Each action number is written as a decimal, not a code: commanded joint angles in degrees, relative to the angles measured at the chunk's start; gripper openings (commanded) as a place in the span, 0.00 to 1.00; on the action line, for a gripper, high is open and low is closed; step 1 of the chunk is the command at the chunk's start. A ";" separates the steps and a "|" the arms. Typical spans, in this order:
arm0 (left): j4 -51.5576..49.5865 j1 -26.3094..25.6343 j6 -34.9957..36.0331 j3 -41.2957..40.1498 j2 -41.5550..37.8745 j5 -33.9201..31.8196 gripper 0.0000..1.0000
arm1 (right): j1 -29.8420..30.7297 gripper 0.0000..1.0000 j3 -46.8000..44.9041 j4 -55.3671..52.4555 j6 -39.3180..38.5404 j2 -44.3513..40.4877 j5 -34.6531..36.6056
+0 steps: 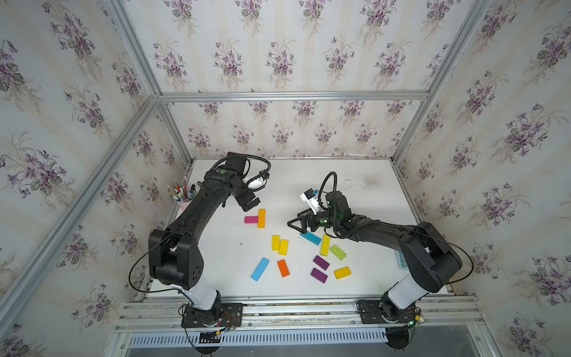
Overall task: Assemble the letter t with building blocks
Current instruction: Pick up the building block from the center of the board.
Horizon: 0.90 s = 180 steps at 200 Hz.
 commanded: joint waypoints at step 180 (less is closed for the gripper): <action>8.84 -17.75 -65.57 -31.66 -13.48 2.01 0.63 | 8.41 0.99 -22.52 -11.36 10.45 -32.36 24.48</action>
